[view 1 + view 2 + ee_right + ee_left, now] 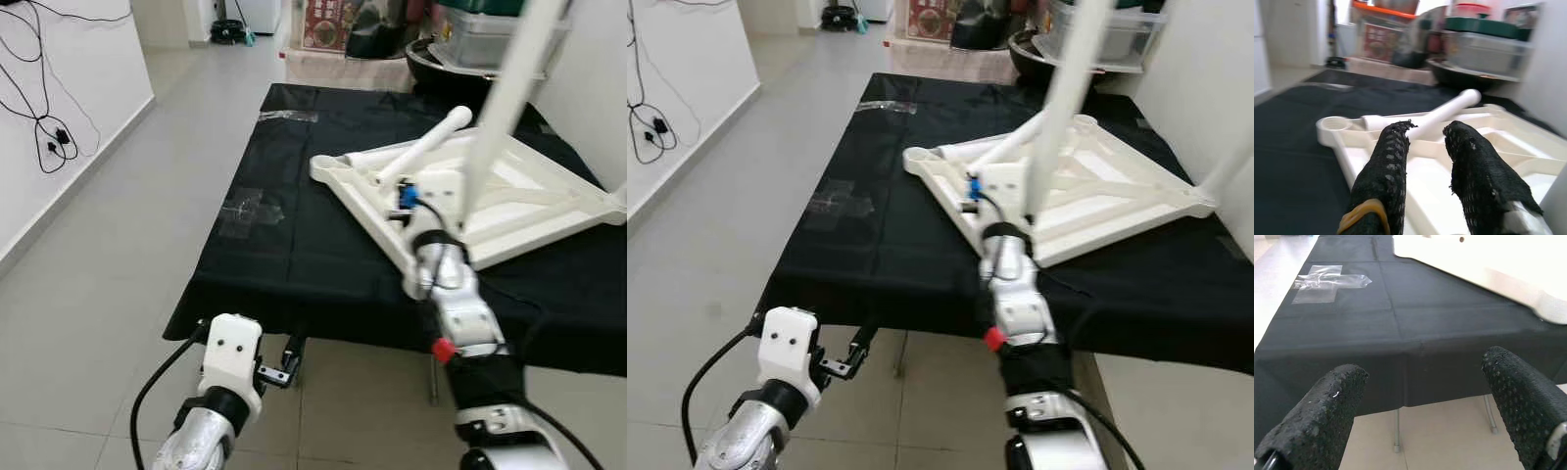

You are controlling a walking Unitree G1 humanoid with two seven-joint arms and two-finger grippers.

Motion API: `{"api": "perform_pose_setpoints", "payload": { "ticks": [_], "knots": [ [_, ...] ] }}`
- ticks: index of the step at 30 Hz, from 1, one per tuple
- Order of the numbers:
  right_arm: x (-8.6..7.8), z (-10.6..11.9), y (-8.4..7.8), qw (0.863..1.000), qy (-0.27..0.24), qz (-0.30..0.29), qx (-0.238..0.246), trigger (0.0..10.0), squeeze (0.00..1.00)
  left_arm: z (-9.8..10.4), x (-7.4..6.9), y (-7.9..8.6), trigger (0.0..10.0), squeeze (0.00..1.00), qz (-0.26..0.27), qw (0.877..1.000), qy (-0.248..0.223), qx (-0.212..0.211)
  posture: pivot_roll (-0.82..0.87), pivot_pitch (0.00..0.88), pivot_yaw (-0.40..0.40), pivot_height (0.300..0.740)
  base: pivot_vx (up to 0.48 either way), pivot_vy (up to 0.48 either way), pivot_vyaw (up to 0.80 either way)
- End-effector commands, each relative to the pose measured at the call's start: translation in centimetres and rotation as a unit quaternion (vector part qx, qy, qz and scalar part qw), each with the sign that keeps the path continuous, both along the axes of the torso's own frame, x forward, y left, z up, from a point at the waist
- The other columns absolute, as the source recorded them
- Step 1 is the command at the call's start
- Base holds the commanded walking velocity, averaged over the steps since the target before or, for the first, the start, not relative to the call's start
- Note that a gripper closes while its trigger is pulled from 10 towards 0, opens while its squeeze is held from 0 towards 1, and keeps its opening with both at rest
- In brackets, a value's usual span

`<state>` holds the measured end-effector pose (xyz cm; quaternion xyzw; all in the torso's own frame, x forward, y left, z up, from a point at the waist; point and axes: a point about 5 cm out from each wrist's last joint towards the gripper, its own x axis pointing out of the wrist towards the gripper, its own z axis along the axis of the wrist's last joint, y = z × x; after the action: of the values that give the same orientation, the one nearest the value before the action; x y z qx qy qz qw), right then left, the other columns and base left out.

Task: Building children table

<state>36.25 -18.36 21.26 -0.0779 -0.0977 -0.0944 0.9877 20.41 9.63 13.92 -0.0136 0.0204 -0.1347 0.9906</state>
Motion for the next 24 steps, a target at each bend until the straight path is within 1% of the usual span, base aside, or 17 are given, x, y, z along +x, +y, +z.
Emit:
{"api": "perform_pose_setpoints", "payload": {
  "ticks": [1, 2, 4, 8, 10, 12, 13, 14, 15, 16, 17, 18, 19, 20, 21, 22, 24],
  "knots": [
    [0.0, 0.2, -0.6, 1.0, -0.008, -0.006, 0.008, 10.0, 0.0, -0.1, -0.1, -0.2, 10.0, 0.0, -0.003, 1.0, 0.005, 0.004, 0.06, 0.116, -0.079, 0.74, 0.0, 0.0, 0.0],
    [0.3, 0.4, -2.7, 1.0, -0.01, -0.026, -0.009, 10.0, 0.0, -0.1, -0.1, -0.1, 10.0, 0.0, -0.002, 1.0, 0.005, 0.004, 0.06, 0.116, -0.079, 0.74, 0.0, 0.0, 0.0],
    [0.4, 0.7, -4.5, 0.998, -0.01, -0.051, -0.02, 10.0, 0.0, -0.1, -0.2, -0.1, 10.0, 0.0, -0.002, 1.0, 0.005, 0.003, 0.06, 0.118, -0.083, 0.74, 0.0, 0.0, 0.0],
    [0.4, 1.1, -5.7, 0.998, -0.018, -0.06, -0.022, 10.0, 0.0, -0.2, -0.2, -0.1, 10.0, 0.0, -0.002, 1.0, 0.006, 0.003, 0.05, 0.119, -0.081, 0.74, 0.0, 0.0, 0.0],
    [0.5, 0.7, -4.9, 0.999, -0.013, -0.04, -0.018, 10.0, 0.0, -0.2, -0.2, 0.0, 10.0, 0.0, -0.002, 1.0, 0.007, 0.004, 0.05, 0.12, -0.082, 0.74, 0.0, 0.0, 0.0],
    [0.6, 0.5, -3.8, 1.0, -0.01, -0.012, -0.017, 10.0, 0.0, -0.2, -0.2, 0.0, 10.0, 0.0, -0.002, 1.0, 0.007, 0.004, 0.06, 0.122, -0.083, 0.74, 0.0, 0.0, 0.0],
    [0.6, 0.2, -2.6, 1.0, -0.01, 0.017, -0.016, 10.0, 0.0, -0.2, -0.2, 0.0, 10.0, 0.0, -0.002, 1.0, 0.008, 0.004, 0.06, 0.122, -0.083, 0.74, 0.0, 0.0, 0.0],
    [0.6, 0.2, -2.6, 1.0, -0.01, 0.017, -0.016, 10.0, 0.0, -0.2, -0.2, 0.0, 10.0, 0.0, -0.002, 1.0, 0.008, 0.004, 0.06, 0.122, -0.083, 0.74, 0.0, 0.0, 0.0],
    [0.7, 0.0, -0.9, 0.998, -0.008, 0.061, -0.011, 10.0, 0.0, -0.2, -0.3, 0.0, 10.0, 0.0, -0.002, 1.0, 0.007, 0.005, 0.06, 0.125, -0.083, 0.74, 0.0, 0.0, 0.0],
    [0.5, -0.2, 2.5, 0.99, -0.004, 0.144, -0.007, 10.0, 0.0, -0.2, -0.3, 0.0, 10.0, 0.0, -0.002, 1.0, 0.007, 0.005, 0.06, 0.125, -0.083, 0.74, 0.0, 0.0, 0.0],
    [0.5, -0.2, 2.5, 0.99, -0.004, 0.144, -0.007, 10.0, 0.0, -0.2, -0.3, 0.0, 10.0, 0.0, -0.002, 1.0, 0.007, 0.005, 0.06, 0.125, -0.083, 0.74, 0.0, 0.0, 0.0],
    [0.3, -0.3, 4.0, 0.984, -0.002, 0.179, -0.007, 10.0, 0.0, -0.2, -0.3, 0.0, 10.0, 0.0, -0.002, 1.0, 0.007, 0.004, 0.06, 0.125, -0.083, 0.74, 0.0, 0.0, 0.0],
    [0.3, -0.3, 4.0, 0.984, -0.002, 0.179, -0.007, 10.0, 0.0, -0.2, -0.3, 0.0, 10.0, 0.0, -0.002, 1.0, 0.007, 0.004, 0.06, 0.125, -0.083, 0.74, 0.0, 0.0, 0.0],
    [0.1, -0.3, 4.9, 0.98, -0.001, 0.198, -0.007, 10.0, 0.0, -0.2, -0.3, 0.0, 10.0, 0.0, -0.001, 1.0, 0.007, 0.004, 0.06, 0.125, -0.083, 0.74, 0.0, 0.0, 0.0],
    [-0.1, -0.3, 6.7, 0.972, 0.002, 0.233, -0.004, 10.0, 0.0, -0.2, -0.3, 0.0, 10.0, 0.0, -0.002, 1.0, 0.007, 0.004, 0.06, 0.128, -0.084, 0.74, 0.0, 0.0, 0.0],
    [-0.5, -0.1, 9.5, 0.96, 0.003, 0.28, 0.003, 10.0, 0.0, -0.1, -0.4, -0.1, 10.0, 0.0, -0.002, 1.0, 0.008, 0.003, 0.06, 0.127, -0.087, 0.74, 0.0, 0.0, 0.0],
    [-0.6, -0.1, 10.1, 0.957, 0.003, 0.291, 0.004, 10.0, 0.0, -0.1, -0.4, -0.1, 10.0, 0.0, -0.002, 1.0, 0.008, 0.003, 0.06, 0.127, -0.087, 0.74, 0.0, 0.0, 0.0]
  ]
}}
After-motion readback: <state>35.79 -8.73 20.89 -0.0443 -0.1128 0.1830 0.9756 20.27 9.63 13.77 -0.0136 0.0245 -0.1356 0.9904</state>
